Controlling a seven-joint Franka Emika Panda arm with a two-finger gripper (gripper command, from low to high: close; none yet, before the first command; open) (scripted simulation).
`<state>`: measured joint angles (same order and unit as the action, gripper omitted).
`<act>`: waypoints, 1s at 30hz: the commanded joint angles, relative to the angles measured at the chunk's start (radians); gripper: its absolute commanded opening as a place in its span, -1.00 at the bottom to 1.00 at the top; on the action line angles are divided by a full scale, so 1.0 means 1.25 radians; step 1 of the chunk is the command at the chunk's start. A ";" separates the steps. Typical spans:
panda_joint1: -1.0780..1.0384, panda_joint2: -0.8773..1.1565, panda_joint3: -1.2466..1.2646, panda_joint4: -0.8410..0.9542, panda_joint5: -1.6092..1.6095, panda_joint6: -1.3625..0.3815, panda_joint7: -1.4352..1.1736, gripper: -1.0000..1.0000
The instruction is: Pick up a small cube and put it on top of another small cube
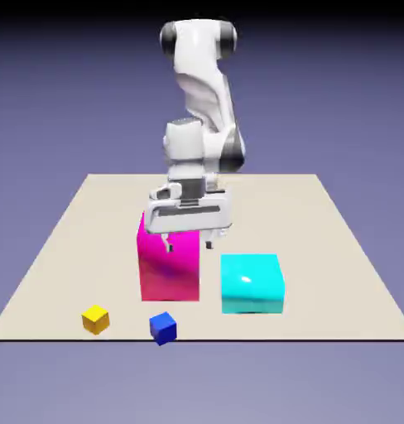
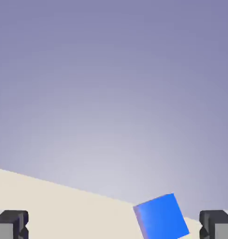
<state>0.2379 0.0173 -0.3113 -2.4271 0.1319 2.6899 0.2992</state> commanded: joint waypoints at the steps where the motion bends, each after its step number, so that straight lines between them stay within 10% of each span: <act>1: 0.012 0.029 -0.015 0.019 0.007 -0.017 -0.022 0.00; 20: 0.100 0.522 -0.148 0.275 0.159 -0.140 -0.350 0.00; 21: 0.100 0.522 -0.148 0.275 0.159 -0.140 -0.350 -1.00; 30: 0.038 0.441 -0.328 0.362 0.177 -0.378 -0.175 -1.00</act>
<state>0.2860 0.5688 -0.7212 -1.9746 0.3560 2.2164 0.0781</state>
